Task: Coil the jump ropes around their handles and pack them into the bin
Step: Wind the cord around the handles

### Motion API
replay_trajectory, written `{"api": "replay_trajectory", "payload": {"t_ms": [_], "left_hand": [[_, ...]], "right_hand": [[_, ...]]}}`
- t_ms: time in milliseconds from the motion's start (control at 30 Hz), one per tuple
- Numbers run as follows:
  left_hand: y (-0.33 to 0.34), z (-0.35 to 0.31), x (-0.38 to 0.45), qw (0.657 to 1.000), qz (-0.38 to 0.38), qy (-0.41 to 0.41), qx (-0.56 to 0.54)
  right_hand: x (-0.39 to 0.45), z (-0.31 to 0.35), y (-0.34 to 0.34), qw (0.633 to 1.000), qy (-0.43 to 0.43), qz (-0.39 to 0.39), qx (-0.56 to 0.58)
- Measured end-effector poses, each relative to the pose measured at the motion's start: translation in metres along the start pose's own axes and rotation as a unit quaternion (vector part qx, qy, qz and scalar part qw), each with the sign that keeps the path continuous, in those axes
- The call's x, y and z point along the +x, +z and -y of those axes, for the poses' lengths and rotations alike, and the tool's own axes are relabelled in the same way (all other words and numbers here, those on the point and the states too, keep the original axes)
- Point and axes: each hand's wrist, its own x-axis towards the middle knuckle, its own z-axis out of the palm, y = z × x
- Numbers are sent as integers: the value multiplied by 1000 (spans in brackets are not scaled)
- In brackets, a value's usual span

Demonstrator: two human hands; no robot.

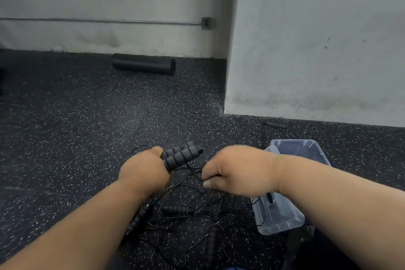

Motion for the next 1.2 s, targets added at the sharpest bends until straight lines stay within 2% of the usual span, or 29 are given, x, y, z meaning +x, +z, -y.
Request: {"api": "replay_trajectory", "payload": {"t_ms": [33, 100, 200, 300, 367, 433, 467, 567, 600, 667, 700, 767, 833, 867, 933, 1000, 1100, 1133, 1200], "left_hand": [[2, -2, -3, 1000, -4, 8, 29], [14, -13, -14, 997, 12, 43, 65], [33, -36, -37, 984, 27, 151, 92], [32, -51, -53, 974, -16, 222, 45], [15, -51, -50, 968, -63, 238, -38], [-4, -44, -46, 963, -86, 219, -132], [-13, -40, -43, 957, -92, 197, -190], [-28, -22, -28, 938, -112, 80, -319], [-29, -14, -20, 945, -120, 41, -301], [-26, 0, -6, 983, -119, 16, -142], [-22, 5, -3, 993, -102, 23, -54], [-8, 2, -5, 996, -42, 78, 19], [3, -12, -17, 984, -1, 172, 40], [4, -20, -23, 975, 2, 220, 42], [-1, -28, -29, 958, -46, 283, -19], [-12, -29, -31, 951, -84, 262, -144], [-18, -16, -23, 941, -100, 153, -284], [-18, -9, -17, 945, -100, 106, -292], [-13, 2, -5, 971, -92, 40, -215]], "right_hand": [[0, 1, -3, 1000, -5, -23, -9], [2, 1, -8, 1000, -14, -21, -1], [8, -4, -11, 996, -5, -22, 90], [11, -30, -17, 980, 63, -82, 168], [6, -56, -18, 953, 116, -119, 255], [4, -71, -13, 923, 141, -137, 330], [5, -72, -8, 923, 150, -135, 327], [13, -48, 14, 961, 158, -81, 212], [15, -35, 24, 973, 140, -54, 175], [21, -6, 34, 994, 80, -5, 74], [22, 6, 32, 998, 53, -8, 26], [21, 20, 10, 997, 34, -63, -30], [17, 12, -17, 990, 60, -128, -19], [15, 1, -29, 986, 86, -142, 25], [11, -28, -34, 966, 132, -158, 158], [13, -50, -23, 947, 158, -140, 242], [20, -42, 7, 955, 178, -72, 226], [23, -32, 17, 961, 170, -52, 212], [27, -4, 33, 987, 111, -10, 116]]}}
